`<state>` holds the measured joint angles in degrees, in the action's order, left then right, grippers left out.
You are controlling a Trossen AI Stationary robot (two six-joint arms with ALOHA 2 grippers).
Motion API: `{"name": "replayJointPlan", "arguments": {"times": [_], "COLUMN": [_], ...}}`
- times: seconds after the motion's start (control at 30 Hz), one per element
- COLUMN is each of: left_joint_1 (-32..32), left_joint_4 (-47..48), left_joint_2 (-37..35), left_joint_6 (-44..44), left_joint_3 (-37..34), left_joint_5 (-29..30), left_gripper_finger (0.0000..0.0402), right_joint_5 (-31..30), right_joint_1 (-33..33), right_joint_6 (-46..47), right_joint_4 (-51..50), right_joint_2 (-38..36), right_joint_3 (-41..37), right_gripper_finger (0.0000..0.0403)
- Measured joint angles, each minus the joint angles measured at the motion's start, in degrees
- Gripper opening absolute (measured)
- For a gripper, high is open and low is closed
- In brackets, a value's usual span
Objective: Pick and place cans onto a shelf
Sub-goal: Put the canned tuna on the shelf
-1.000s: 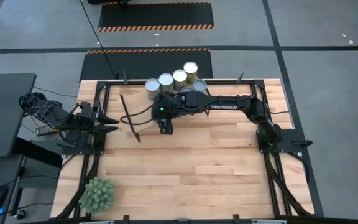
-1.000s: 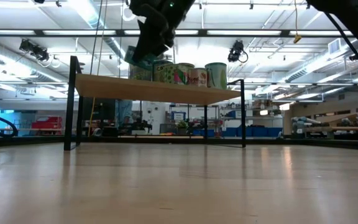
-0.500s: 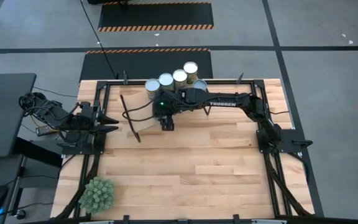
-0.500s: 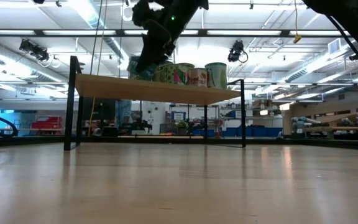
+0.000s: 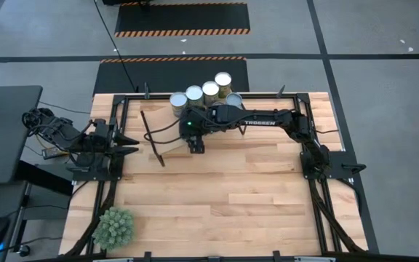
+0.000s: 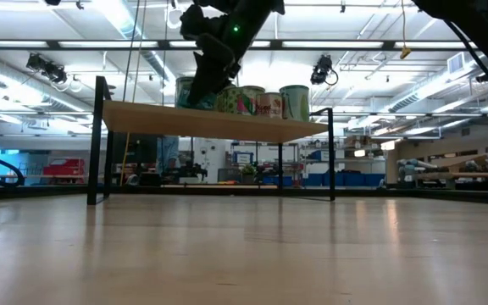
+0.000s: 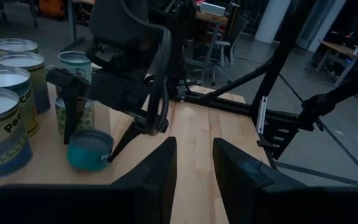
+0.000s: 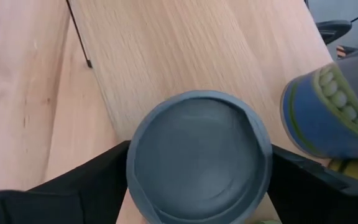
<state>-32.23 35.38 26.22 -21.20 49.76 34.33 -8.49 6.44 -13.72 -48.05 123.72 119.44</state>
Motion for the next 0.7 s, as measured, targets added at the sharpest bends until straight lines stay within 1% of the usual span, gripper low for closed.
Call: {"name": "replayJointPlan", "arguments": {"times": [0.17, 0.23, 0.37, 0.47, 0.5, 0.6, 0.7], "left_joint_1": [0.0, 0.0, 0.0, 0.0, 0.0, 0.0, 0.0], "left_joint_4": [0.0, 0.0, 0.0, 0.0, 0.0, 0.0, 0.0], "left_joint_2": [0.0, 0.0, 0.0, 0.0, 0.0, 0.0, 0.0], "left_joint_6": [-0.3, -0.4, -0.4, -0.4, -0.5, -0.5, -0.6], "left_joint_3": [0.0, 0.0, 0.0, 0.0, 0.0, 0.0, 0.0], "left_joint_5": [0.0, 0.0, 0.0, 0.1, 0.1, 0.1, 0.5], "left_gripper_finger": [0.0111, 0.0111, 0.0111, 0.0111, 0.0111, 0.0111, 0.0111], "right_joint_5": [0.0, -1.5, -4.9, -5.7, -6.7, -12.4, -15.7], "right_joint_1": [0.1, 0.1, -0.2, -0.8, -1.1, -1.8, -2.3], "right_joint_6": [-0.2, -0.5, -1.5, -1.5, -1.4, -0.5, 0.1], "right_joint_4": [0.0, 0.0, 0.3, 0.3, 0.2, -0.7, -1.2], "right_joint_2": [0.0, 0.0, 0.0, 0.0, 0.0, 0.0, 0.0], "right_joint_3": [0.0, 0.0, 0.2, 0.4, 0.4, 0.4, 0.4], "right_gripper_finger": [0.0367, 0.0374, 0.0379, 0.0378, 0.0377, 0.0376, 0.0376]}}
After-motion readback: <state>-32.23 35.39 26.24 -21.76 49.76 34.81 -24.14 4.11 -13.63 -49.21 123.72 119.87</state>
